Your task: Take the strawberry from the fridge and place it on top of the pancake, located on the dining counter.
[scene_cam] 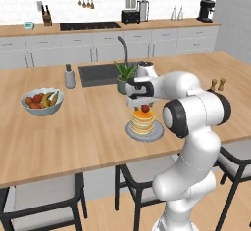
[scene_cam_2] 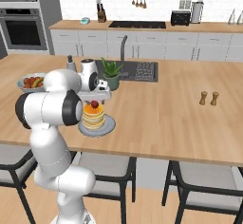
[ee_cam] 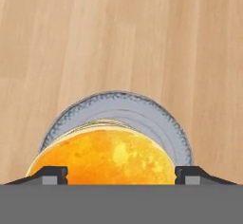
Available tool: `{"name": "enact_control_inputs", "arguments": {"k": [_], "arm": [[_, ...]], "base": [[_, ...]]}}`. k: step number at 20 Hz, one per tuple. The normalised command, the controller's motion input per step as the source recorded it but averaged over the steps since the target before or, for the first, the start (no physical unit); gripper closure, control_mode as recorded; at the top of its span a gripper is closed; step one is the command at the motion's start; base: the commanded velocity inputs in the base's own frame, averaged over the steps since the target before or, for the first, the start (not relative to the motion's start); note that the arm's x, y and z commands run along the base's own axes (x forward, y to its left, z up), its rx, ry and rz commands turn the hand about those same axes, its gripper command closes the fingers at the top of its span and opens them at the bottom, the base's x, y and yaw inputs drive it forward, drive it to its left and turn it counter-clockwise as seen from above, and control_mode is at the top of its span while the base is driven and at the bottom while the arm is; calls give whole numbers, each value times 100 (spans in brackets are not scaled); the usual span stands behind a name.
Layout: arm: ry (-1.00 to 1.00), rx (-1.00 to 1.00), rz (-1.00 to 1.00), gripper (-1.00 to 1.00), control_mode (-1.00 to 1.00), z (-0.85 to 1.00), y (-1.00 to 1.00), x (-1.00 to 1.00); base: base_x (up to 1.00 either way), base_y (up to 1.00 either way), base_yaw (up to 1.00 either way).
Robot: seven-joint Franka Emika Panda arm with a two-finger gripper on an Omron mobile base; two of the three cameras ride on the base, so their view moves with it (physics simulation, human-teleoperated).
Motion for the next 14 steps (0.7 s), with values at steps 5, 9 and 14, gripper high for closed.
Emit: {"name": "enact_control_inputs", "arguments": {"k": [5,9,14], "arm": [[0,0,0,-100,-100,11,0,0],[-3,-7,0,-100,-100,51,6,-2],[-7,-3,-5,-100,-100,81,0,-73]], "base": [[0,0,0],[0,0,0],[0,0,0]]}}
